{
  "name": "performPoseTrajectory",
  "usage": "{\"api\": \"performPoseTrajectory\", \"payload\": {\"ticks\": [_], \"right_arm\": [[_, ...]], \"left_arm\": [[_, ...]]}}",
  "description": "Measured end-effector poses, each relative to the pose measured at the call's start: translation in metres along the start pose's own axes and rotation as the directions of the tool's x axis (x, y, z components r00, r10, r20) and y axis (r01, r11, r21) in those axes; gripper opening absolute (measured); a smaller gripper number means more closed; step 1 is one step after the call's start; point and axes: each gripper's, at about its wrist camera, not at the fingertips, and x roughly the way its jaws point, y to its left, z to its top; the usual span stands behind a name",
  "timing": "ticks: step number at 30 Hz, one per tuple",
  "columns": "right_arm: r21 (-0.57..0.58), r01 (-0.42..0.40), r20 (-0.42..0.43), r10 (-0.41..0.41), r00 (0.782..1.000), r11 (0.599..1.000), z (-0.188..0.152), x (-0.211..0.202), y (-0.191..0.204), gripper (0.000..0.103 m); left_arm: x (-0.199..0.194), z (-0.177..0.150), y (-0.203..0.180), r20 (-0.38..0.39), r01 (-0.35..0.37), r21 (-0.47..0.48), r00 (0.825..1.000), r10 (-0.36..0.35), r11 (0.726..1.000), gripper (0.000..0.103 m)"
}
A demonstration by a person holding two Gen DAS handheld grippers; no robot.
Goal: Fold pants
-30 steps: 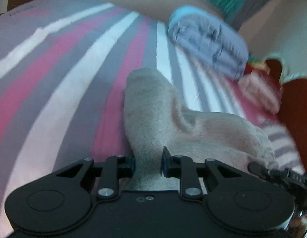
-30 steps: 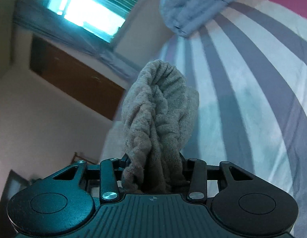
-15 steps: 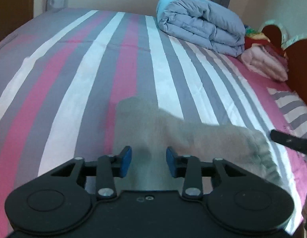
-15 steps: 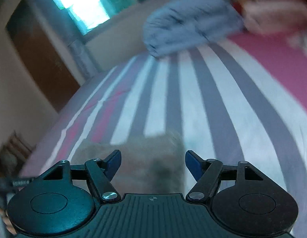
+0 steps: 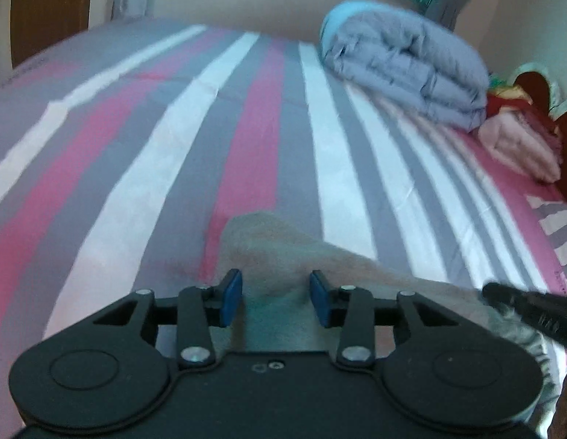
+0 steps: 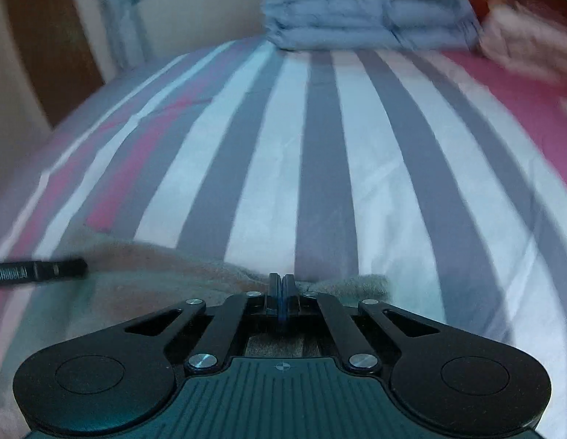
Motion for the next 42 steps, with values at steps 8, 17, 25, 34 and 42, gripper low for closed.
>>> {"api": "performPoseTrajectory", "payload": {"ticks": [8, 17, 25, 34, 42], "right_arm": [[-0.005, 0.021, -0.022, -0.021, 1.0, 1.0, -0.015, 0.011, 0.003, 0.0], [-0.072, -0.013, 0.105, 0.021, 0.994, 0.997, -0.071, -0.091, 0.019, 0.093], [0.054, -0.031, 0.168, 0.021, 0.986, 0.998, -0.108, -0.171, 0.006, 0.092], [0.159, -0.145, 0.358, 0.08, 0.93, 0.977, -0.156, -0.331, 0.016, 0.103], [0.138, -0.131, 0.41, 0.064, 0.91, 0.982, -0.208, -0.395, 0.038, 0.103]], "left_arm": [[0.008, 0.002, 0.017, -0.077, -0.09, -0.128, 0.994, 0.081, 0.988, 0.042], [-0.078, -0.088, 0.007, -0.105, -0.096, 0.025, 0.99, 0.098, 0.995, 0.05], [-0.194, -0.106, -0.017, 0.026, -0.089, -0.006, 0.996, 0.09, 0.996, 0.077], [-0.313, -0.16, -0.095, 0.217, -0.164, 0.144, 0.967, 0.131, 0.976, 0.097], [-0.345, -0.206, -0.118, 0.235, -0.212, 0.175, 0.957, 0.168, 0.961, 0.097]]}}
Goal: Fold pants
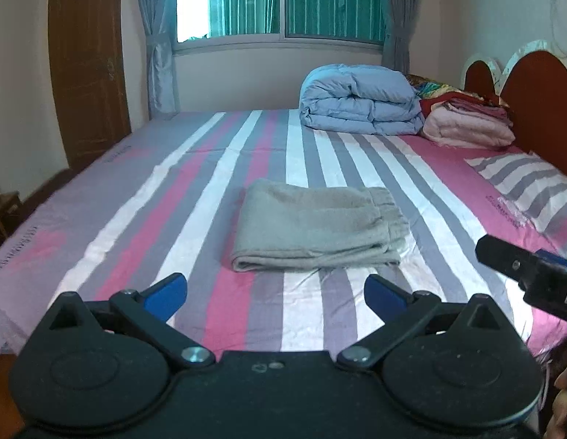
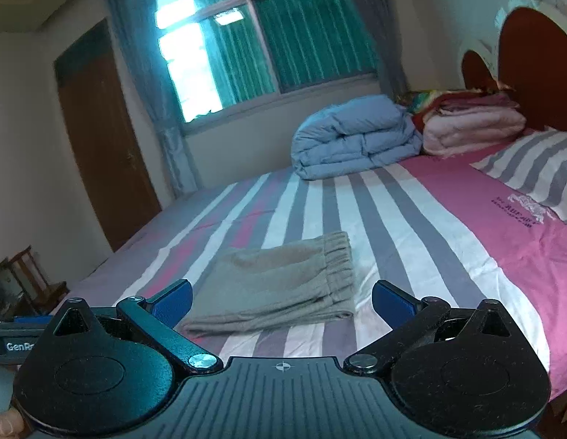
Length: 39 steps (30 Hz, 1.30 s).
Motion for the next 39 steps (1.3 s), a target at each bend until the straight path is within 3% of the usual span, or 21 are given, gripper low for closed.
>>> {"api": "performPoseTrajectory", "payload": {"ticks": [4, 11, 15, 17, 39], "right_arm": [[0.0, 0.042, 0.066, -0.042, 0.997, 0.999, -0.014, -0.031, 0.005, 0.103], [-0.031, 0.024, 0.129, -0.02, 0.991, 0.999, -0.022, -0.062, 0.018, 0.103], [-0.045, 0.02, 0.16, -0.013, 0.987, 0.999, -0.025, -0.07, 0.023, 0.103], [-0.057, 0.032, 0.16, -0.023, 0.987, 0.998, -0.025, -0.067, 0.023, 0.103], [-0.119, 0.088, 0.167, -0.067, 0.984, 0.989, -0.034, -0.059, 0.025, 0.103]], "left_arm": [[-0.036, -0.019, -0.006, 0.037, -0.031, 0.06, 0.999, 0.029, 0.998, 0.097], [-0.074, -0.042, 0.012, 0.094, 0.015, -0.014, 0.996, -0.014, 1.0, 0.097], [-0.068, -0.046, 0.027, 0.087, 0.053, -0.09, 0.995, -0.045, 0.994, 0.097], [-0.061, -0.044, 0.028, 0.058, 0.037, -0.103, 0.998, -0.031, 0.994, 0.097], [-0.058, -0.053, 0.022, 0.063, -0.008, -0.054, 0.998, 0.011, 0.999, 0.097]]}}
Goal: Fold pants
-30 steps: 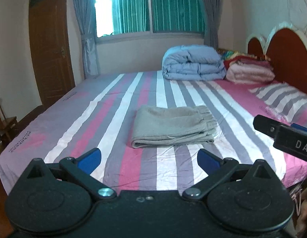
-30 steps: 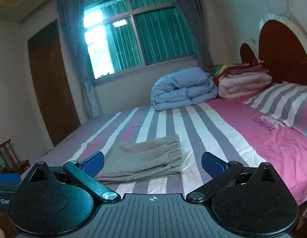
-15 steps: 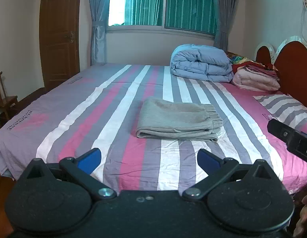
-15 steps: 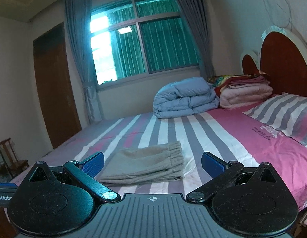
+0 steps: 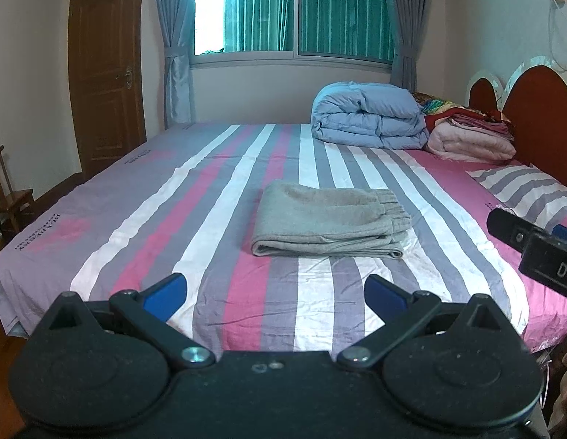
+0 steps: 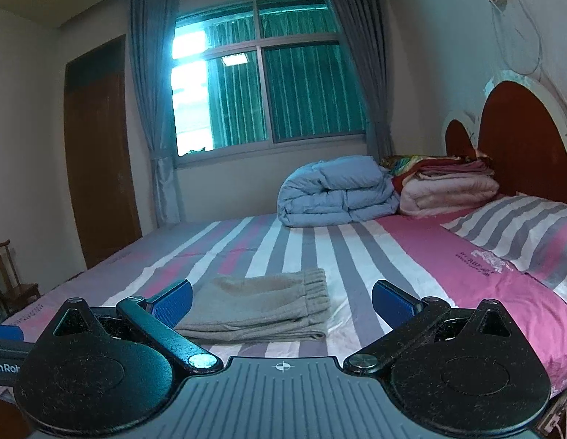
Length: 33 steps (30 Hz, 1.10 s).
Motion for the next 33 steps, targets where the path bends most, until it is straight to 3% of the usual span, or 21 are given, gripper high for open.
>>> {"api": "performPoseTrajectory", "payload": {"ticks": [33], "right_arm": [[0.0, -0.01, -0.049, 0.01, 0.999, 1.0, -0.007, 0.013, 0.0, 0.103]], "left_arm": [[-0.004, 0.003, 0.005, 0.01, -0.02, -0.002, 1.0, 0.02, 1.0, 0.097]]}}
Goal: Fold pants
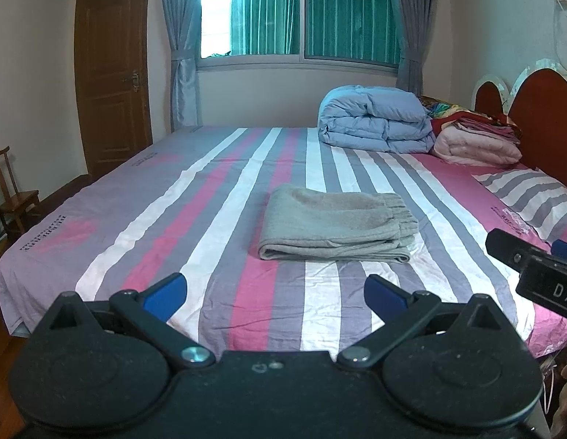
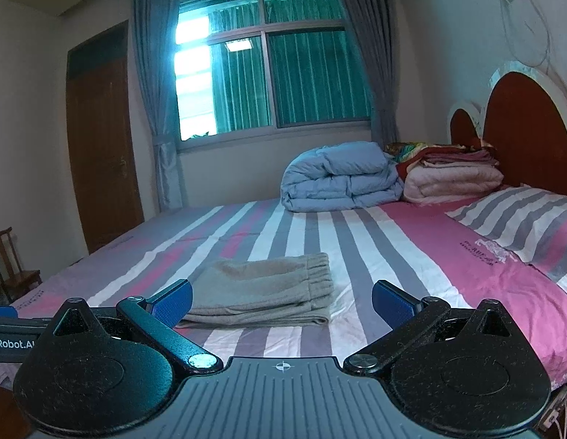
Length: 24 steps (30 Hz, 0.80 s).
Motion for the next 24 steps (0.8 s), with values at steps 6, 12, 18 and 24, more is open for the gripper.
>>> {"api": "performPoseTrajectory", "payload": {"ticks": [6, 12, 18, 24], "right_arm": [[-0.006, -0.007, -0.008, 0.007, 1.0, 1.0, -0.0006, 0.0014, -0.0001, 0.103], [-0.006, -0.01, -0.011, 0.01, 1.0, 1.0, -0.0016, 0.0022, 0.0011, 0.103], [-0.007, -0.011, -0.012, 0.011, 1.0, 1.0, -0.0013, 0.0033, -0.0001, 0.103], [-0.006, -0.009, -0.007, 0.009, 1.0, 1.0, -0.0022, 0.003, 0.0001, 0.103]], "left_arm": [[0.0004, 0.0006, 0.0012, 0.003, 0.0, -0.004, 1.0, 0.0, 1.0, 0.097], [0.0008, 0.0005, 0.002, 0.003, -0.002, -0.005, 1.0, 0.002, 1.0, 0.097], [0.0006, 0.0005, 0.0023, 0.005, -0.005, -0.007, 1.0, 0.005, 1.0, 0.097], [-0.0002, 0.0009, 0.0036, 0.013, -0.006, -0.014, 1.0, 0.006, 1.0, 0.097]]}}
